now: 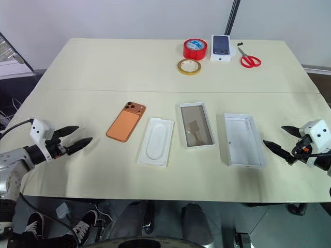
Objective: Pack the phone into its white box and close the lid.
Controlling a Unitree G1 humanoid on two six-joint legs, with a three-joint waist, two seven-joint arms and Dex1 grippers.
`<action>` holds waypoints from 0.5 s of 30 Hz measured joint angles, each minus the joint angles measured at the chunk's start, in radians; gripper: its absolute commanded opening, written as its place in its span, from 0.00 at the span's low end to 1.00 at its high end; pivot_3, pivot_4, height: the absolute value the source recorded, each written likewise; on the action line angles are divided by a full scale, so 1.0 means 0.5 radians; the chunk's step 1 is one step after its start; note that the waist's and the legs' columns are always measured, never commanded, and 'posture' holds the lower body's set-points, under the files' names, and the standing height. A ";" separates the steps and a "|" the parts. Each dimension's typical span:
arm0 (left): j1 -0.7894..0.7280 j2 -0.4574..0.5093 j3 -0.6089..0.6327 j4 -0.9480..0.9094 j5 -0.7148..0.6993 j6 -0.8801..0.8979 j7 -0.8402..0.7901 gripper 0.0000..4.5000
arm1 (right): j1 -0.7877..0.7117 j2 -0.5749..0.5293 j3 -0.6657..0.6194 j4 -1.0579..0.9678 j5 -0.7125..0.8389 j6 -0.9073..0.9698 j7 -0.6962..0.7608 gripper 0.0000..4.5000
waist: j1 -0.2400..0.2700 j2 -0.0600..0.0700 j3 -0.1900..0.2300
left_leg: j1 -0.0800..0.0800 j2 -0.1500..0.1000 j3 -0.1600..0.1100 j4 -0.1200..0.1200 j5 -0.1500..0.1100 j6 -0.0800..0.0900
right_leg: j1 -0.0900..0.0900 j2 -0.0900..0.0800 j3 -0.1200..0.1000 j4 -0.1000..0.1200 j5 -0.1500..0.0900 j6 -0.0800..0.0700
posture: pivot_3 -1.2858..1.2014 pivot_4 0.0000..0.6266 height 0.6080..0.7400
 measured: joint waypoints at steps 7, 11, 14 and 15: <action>0.000 -0.019 0.000 -0.043 0.000 -0.053 0.033 0.96 | 0.016 0.004 0.001 0.000 0.001 -0.008 0.012 0.99 | 0.000 0.000 0.000 | 0.000 0.000 0.000 -0.001 0.000 0.000 | 0.000 0.000 0.000 0.000 0.000 0.000 | 0.52 0.24 1.00; 0.000 -0.019 -0.003 -0.084 -0.002 -0.077 0.003 0.96 | 0.015 0.005 0.002 -0.006 0.001 -0.008 0.012 0.99 | 0.000 0.000 0.000 | 0.000 0.000 0.000 -0.001 0.000 0.000 | 0.000 0.000 0.000 0.000 0.000 0.000 | 0.52 0.24 1.00; -0.003 -0.021 -0.003 -0.092 -0.002 -0.097 -0.011 0.96 | 0.015 0.008 0.011 -0.031 0.001 -0.008 0.009 0.99 | -0.001 0.001 -0.001 | 0.000 0.000 0.001 -0.001 0.000 0.000 | -0.001 0.000 0.000 0.000 0.000 0.000 | 0.52 0.24 1.00; -0.003 -0.022 -0.008 -0.090 0.003 -0.137 -0.022 0.96 | 0.015 0.009 0.024 -0.039 0.001 -0.008 0.009 0.99 | -0.001 0.001 -0.001 | 0.000 0.000 0.001 -0.001 0.000 0.000 | -0.001 0.000 0.000 0.000 0.000 0.000 | 0.52 0.24 1.00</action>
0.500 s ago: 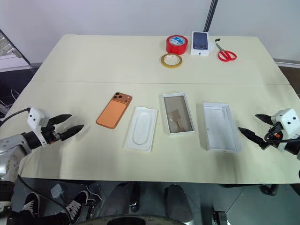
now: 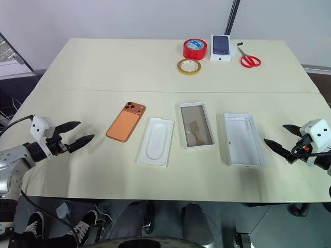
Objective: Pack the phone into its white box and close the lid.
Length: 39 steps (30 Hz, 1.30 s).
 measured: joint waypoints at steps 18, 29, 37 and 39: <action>-0.059 -0.012 -0.023 -0.067 -0.143 0.493 -0.010 0.96 | -0.054 0.014 0.056 -0.101 0.029 0.063 0.000 0.99 | 0.000 0.000 0.000 | 0.000 0.000 0.000 0.001 0.000 0.000 | 0.001 0.000 0.000 0.001 0.000 0.000 | 0.52 0.24 1.00; -0.315 -0.063 -0.157 -0.677 -0.515 1.304 0.289 0.96 | -0.248 0.182 0.492 -0.925 0.247 0.486 0.029 0.99 | 0.008 0.000 0.000 | -0.001 -0.001 -0.002 0.003 0.000 0.000 | 0.002 0.002 -0.002 0.001 0.000 0.001 | 0.52 0.24 1.00; -0.531 -0.141 -0.427 -0.832 -0.646 2.121 0.663 0.96 | -0.375 0.366 0.742 -1.087 0.297 0.604 0.031 0.99 | 0.011 -0.004 0.002 | -0.003 -0.001 -0.004 0.007 0.001 0.001 | 0.001 0.005 -0.002 0.004 0.000 0.002 | 0.52 0.24 1.00; -0.623 -0.202 -0.385 -0.836 -0.741 2.335 0.724 0.96 | -0.387 0.378 0.744 -1.081 0.291 0.600 0.027 0.99 | 0.012 -0.004 0.002 | -0.003 -0.001 -0.004 0.008 0.000 0.001 | 0.002 0.005 -0.002 0.003 0.000 0.002 | 0.52 0.24 1.00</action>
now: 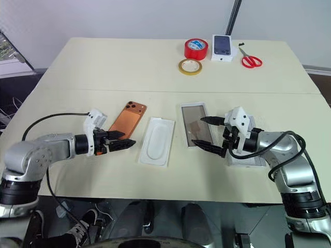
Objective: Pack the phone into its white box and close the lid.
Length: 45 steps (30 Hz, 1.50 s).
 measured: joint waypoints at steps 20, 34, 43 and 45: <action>0.159 -0.653 0.226 0.208 -0.116 0.157 0.341 0.30 | 0.038 0.078 0.021 0.092 -0.165 -0.157 -0.039 1.00 | 0.028 0.001 -0.003 | 0.015 0.000 0.001 -0.001 0.000 -0.001 | 0.014 0.001 0.002 -0.003 0.000 0.000 | 0.52 0.24 1.00; -0.072 -0.879 0.655 0.430 -0.167 0.544 0.607 0.01 | 0.021 0.093 0.064 0.130 -0.240 -0.239 -0.032 1.00 | 0.035 0.003 -0.004 | 0.016 -0.001 0.001 -0.002 0.000 -0.001 | 0.014 0.002 0.001 -0.002 0.000 0.000 | 0.52 0.24 1.00; -0.157 -0.957 0.876 0.447 -0.244 0.512 0.638 0.00 | 0.023 -0.047 0.317 0.316 -0.531 -0.450 0.150 0.79 | 0.035 -0.002 -0.001 | 0.012 -0.001 0.001 -0.002 0.001 -0.003 | 0.011 0.002 0.001 -0.003 0.000 0.000 | 0.52 0.24 1.00; -0.159 -0.949 0.877 0.447 -0.243 0.467 0.637 0.00 | -0.037 -0.063 0.362 0.408 -0.589 -0.494 0.194 0.58 | 0.034 -0.002 -0.001 | 0.012 -0.001 0.001 -0.002 0.001 -0.003 | 0.011 0.003 0.001 -0.003 0.000 0.000 | 0.52 0.24 1.00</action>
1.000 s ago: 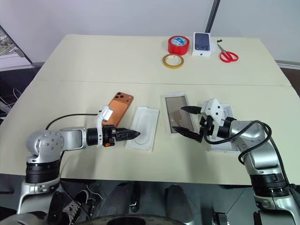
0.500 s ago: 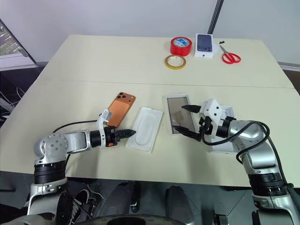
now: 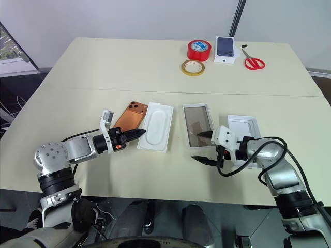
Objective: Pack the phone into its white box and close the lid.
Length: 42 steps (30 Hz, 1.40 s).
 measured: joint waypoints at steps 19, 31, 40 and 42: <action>-0.219 -0.114 0.055 0.003 -0.092 -0.309 0.247 0.00 | -0.258 0.397 0.273 -0.084 -0.144 0.133 -0.176 0.07 | -0.003 -0.002 0.001 | -0.003 0.000 0.000 -0.001 0.008 -0.014 | -0.004 0.001 0.000 0.000 0.000 0.000 | 0.52 0.24 1.00; -0.125 -0.135 -0.177 0.007 -0.097 -0.369 0.237 0.00 | -0.074 0.146 -0.113 -0.525 0.175 0.547 -0.224 0.42 | 0.004 -0.003 0.001 | -0.009 0.000 -0.003 -0.002 0.003 -0.006 | -0.008 -0.001 -0.001 0.000 0.000 0.000 | 0.52 0.24 1.00; -0.162 -0.216 -0.402 0.158 -0.082 -0.440 0.167 0.00 | 0.004 0.025 -0.284 -0.251 0.087 0.317 -0.331 0.42 | -0.003 -0.003 0.002 | -0.010 0.000 -0.002 -0.001 0.004 -0.005 | -0.009 0.002 0.000 0.000 0.000 0.000 | 0.52 0.24 1.00; -0.172 -0.209 -0.439 0.178 -0.075 -0.452 0.138 0.14 | -0.024 0.051 -0.280 -0.248 0.076 0.289 -0.360 0.43 | -0.004 -0.003 0.002 | -0.010 0.000 -0.002 -0.001 0.004 -0.007 | -0.009 0.002 0.000 0.000 0.000 0.000 | 0.52 0.24 1.00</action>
